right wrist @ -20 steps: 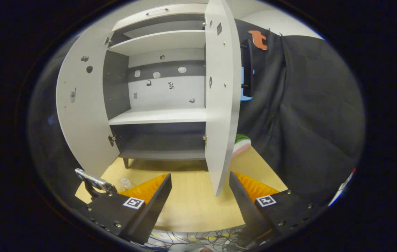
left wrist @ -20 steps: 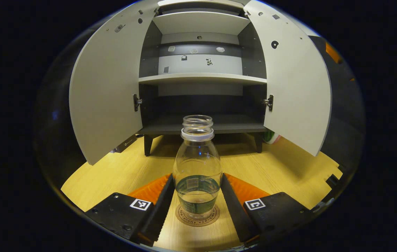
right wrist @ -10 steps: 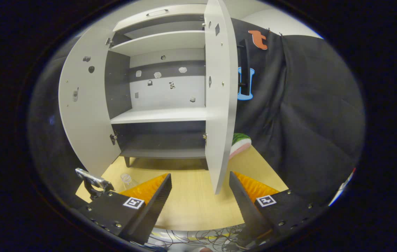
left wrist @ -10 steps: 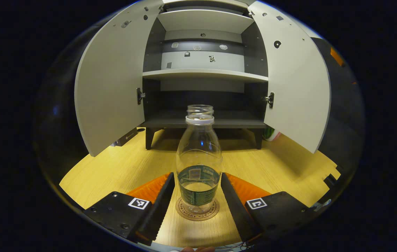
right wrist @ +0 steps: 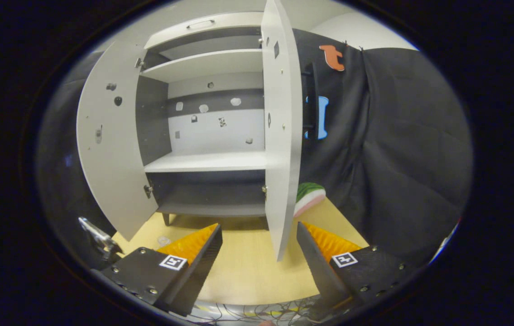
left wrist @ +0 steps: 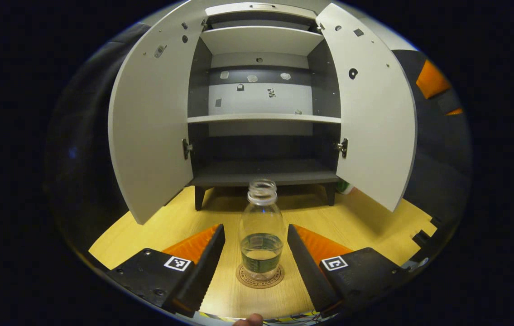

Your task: Grasp the bottle in the cabinet with the left hand and place it on the coaster, then close the right door with the right hand and the left door with the left hand.

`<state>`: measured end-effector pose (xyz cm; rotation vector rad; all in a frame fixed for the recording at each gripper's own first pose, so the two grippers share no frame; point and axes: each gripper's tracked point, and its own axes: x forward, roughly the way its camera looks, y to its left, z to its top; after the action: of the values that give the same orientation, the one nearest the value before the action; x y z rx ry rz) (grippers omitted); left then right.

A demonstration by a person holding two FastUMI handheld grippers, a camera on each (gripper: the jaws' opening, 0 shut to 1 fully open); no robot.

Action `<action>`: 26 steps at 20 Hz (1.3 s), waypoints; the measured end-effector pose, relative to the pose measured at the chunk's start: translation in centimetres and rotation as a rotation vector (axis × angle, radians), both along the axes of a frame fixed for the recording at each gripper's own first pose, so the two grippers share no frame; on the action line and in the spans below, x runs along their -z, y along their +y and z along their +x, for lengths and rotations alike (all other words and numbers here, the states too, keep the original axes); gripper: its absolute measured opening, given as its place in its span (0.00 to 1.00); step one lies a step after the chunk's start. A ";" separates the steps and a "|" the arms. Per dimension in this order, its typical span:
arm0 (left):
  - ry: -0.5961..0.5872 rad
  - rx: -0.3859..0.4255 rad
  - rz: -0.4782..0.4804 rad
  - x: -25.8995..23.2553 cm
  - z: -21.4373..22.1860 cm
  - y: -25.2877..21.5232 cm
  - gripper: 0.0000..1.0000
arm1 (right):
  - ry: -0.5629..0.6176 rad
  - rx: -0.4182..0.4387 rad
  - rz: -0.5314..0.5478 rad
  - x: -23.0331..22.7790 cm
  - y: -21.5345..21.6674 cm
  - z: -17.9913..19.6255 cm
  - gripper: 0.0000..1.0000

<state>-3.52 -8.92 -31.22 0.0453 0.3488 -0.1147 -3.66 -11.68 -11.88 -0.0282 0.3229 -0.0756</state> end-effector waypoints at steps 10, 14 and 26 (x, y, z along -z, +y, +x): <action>-0.158 -0.011 -0.023 -13.2 2.2 1.7 0.89 | -0.189 0.066 -0.015 -9.3 -9.0 5.2 1.00; -0.181 -0.015 -0.005 -15.0 2.5 2.1 0.89 | -0.194 0.047 -0.005 -10.1 -10.4 7.8 1.00; -0.184 -0.028 -0.012 -16.9 1.7 3.6 0.88 | -0.188 -0.086 0.055 -9.6 -5.9 9.8 0.98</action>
<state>-1.78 -5.32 -14.33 0.0386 0.1648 -0.0843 6.10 -17.58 -2.25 0.0197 0.1355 0.0161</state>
